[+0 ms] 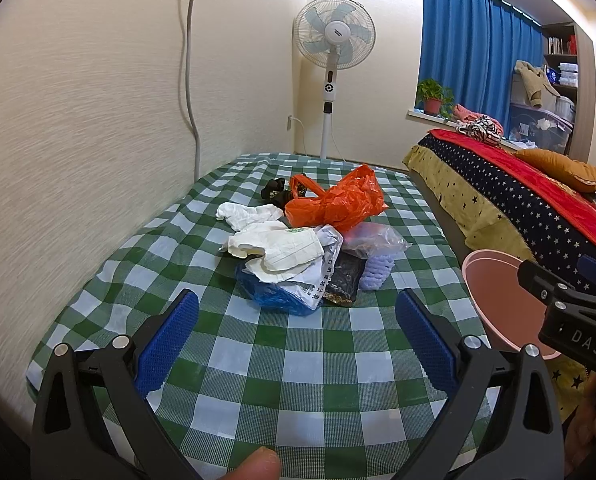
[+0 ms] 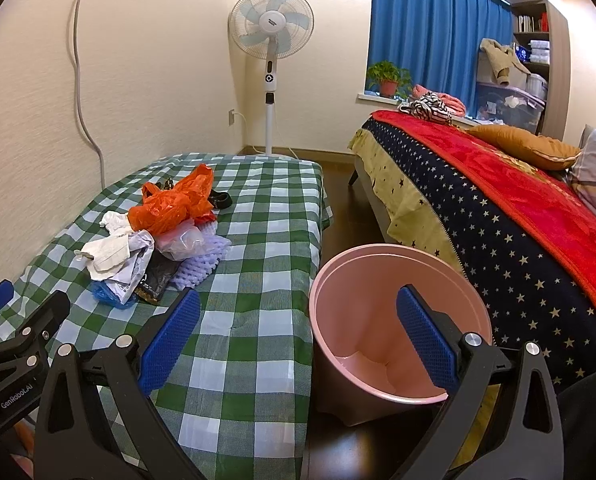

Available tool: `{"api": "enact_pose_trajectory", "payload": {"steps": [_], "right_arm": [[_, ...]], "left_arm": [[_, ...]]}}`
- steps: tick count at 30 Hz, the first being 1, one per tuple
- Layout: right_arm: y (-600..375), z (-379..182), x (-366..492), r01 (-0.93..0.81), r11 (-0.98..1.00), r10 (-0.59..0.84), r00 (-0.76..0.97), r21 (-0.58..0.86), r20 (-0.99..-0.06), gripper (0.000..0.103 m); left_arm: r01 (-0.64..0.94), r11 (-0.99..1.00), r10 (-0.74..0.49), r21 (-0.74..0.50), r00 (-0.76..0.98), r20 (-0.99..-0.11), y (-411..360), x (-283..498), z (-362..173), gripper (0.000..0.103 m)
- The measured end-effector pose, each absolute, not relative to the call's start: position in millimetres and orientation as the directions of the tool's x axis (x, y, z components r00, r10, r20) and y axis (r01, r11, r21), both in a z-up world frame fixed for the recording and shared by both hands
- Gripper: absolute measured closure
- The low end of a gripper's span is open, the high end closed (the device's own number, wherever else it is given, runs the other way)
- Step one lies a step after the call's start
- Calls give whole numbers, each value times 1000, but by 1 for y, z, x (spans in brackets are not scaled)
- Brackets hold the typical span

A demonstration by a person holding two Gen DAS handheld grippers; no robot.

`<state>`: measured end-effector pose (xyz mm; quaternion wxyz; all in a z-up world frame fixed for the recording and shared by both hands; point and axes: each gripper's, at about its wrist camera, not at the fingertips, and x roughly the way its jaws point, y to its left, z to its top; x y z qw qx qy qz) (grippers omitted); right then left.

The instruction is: Collect trash

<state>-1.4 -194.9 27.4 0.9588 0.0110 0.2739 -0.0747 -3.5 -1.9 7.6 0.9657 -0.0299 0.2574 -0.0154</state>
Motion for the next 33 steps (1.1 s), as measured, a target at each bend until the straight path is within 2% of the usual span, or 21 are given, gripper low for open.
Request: {"api": "enact_pose_trajectory", "payload": {"steps": [6, 10, 13, 16, 18, 23, 33], "right_arm": [[-198, 25, 1, 139, 990, -106, 833, 19, -543, 19], [-203, 27, 6, 130, 989, -69, 833, 73, -549, 26], [-204, 26, 11, 115, 987, -35, 833, 111, -551, 36], [-204, 24, 18, 91, 984, 8, 832, 151, -554, 48], [-203, 23, 23, 71, 982, 38, 833, 175, -552, 52], [-197, 24, 38, 28, 980, 87, 831, 198, -549, 56], [-177, 20, 86, -25, 978, 140, 816, 208, -560, 57]], "left_arm": [[8, 997, -45, -77, 871, -490, -2, -3, 10, 8], [3, 995, -49, -95, 870, -491, 1, 2, 10, 16], [16, 994, -66, -105, 866, -496, 1, 7, 8, 26], [28, 993, -81, -112, 861, -503, 1, 12, 5, 39], [31, 992, -89, -122, 857, -508, 2, 15, 4, 50], [17, 991, -84, -134, 853, -515, 4, 25, 1, 65], [-79, 978, -35, -194, 851, -524, 24, 57, -1, 66]]}}
